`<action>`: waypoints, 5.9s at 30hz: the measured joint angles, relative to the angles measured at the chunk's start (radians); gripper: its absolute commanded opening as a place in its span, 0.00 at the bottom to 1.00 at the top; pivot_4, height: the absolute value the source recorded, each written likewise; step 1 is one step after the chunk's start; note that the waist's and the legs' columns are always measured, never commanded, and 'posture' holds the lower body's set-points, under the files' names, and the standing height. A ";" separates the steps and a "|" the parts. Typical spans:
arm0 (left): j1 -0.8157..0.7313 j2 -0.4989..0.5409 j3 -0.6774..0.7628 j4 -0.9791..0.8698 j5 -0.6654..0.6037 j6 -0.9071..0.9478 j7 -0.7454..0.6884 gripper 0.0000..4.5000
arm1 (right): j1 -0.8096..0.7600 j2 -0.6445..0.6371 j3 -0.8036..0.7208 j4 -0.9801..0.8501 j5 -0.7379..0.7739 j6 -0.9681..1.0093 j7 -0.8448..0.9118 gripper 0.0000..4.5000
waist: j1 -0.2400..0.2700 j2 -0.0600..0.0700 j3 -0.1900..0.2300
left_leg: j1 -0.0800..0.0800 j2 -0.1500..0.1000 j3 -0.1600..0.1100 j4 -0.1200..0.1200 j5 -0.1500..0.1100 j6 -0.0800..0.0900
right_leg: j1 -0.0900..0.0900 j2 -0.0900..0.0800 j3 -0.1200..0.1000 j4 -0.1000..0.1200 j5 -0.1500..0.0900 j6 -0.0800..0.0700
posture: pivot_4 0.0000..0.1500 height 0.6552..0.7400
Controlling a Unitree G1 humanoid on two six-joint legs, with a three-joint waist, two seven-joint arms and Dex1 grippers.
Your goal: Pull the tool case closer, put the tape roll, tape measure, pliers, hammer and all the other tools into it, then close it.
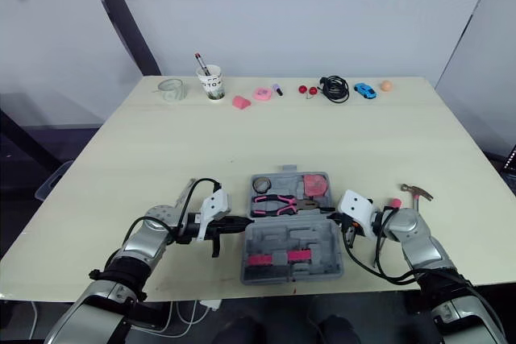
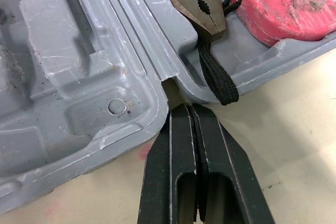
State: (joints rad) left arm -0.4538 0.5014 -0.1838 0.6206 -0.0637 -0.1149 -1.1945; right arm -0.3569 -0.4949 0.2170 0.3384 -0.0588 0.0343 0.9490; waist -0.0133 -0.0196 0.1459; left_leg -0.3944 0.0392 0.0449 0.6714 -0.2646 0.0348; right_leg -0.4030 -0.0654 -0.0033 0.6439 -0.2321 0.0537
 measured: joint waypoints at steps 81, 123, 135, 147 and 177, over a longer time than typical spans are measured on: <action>-0.036 -0.027 0.016 0.068 0.025 -0.046 0.038 0.03 | -0.012 -0.004 0.001 -0.004 -0.004 0.041 -0.014 0.01 | 0.003 0.000 0.000 | 0.000 0.000 0.000 0.000 0.000 0.000 | 0.000 0.000 0.000 0.000 0.000 0.000 | 1.00 1.00; 0.054 0.014 0.055 -0.023 -0.023 -0.033 0.037 0.03 | 0.112 -0.078 -0.092 -0.087 0.113 0.068 0.004 0.01 | -0.003 0.000 0.001 | -0.001 0.001 0.000 -0.002 0.000 0.000 | -0.002 0.000 0.001 -0.001 0.000 0.000 | 1.00 1.00; 0.219 0.077 0.235 -0.306 -0.226 0.091 0.062 0.03 | 0.234 -0.067 -0.281 -0.254 0.266 0.027 -0.081 0.01 | 0.006 0.001 0.002 | -0.004 0.001 -0.002 -0.003 0.000 0.000 | -0.004 -0.003 0.002 -0.002 0.000 0.000 | 1.00 1.00; 0.465 0.083 0.462 -0.499 -0.344 0.202 0.249 0.53 | 0.520 -0.051 -0.519 -0.391 0.418 0.029 -0.174 0.39 | 0.005 0.001 0.002 | -0.003 0.002 -0.001 -0.003 0.000 0.000 | -0.005 -0.005 0.002 -0.002 -0.002 -0.004 | 1.00 1.00; 0.748 0.093 0.647 -0.470 -0.374 0.151 0.275 1.00 | 0.963 0.068 -0.748 -0.458 0.540 -0.120 -0.158 0.99 | 0.005 0.002 0.002 | -0.003 0.005 0.000 -0.006 -0.003 -0.005 | -0.008 -0.014 0.001 -0.003 -0.003 -0.004 | 1.00 1.00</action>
State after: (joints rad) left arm 0.2942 0.5945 0.4636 0.1503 -0.4381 0.0363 -0.9200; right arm 0.6065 -0.4274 -0.5313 -0.1191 0.4812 -0.0860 0.7912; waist -0.0079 -0.0173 0.1479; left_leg -0.3972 0.0442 0.0449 0.6656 -0.2680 0.0295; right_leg -0.4108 -0.0797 -0.0022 0.6408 -0.2353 0.0499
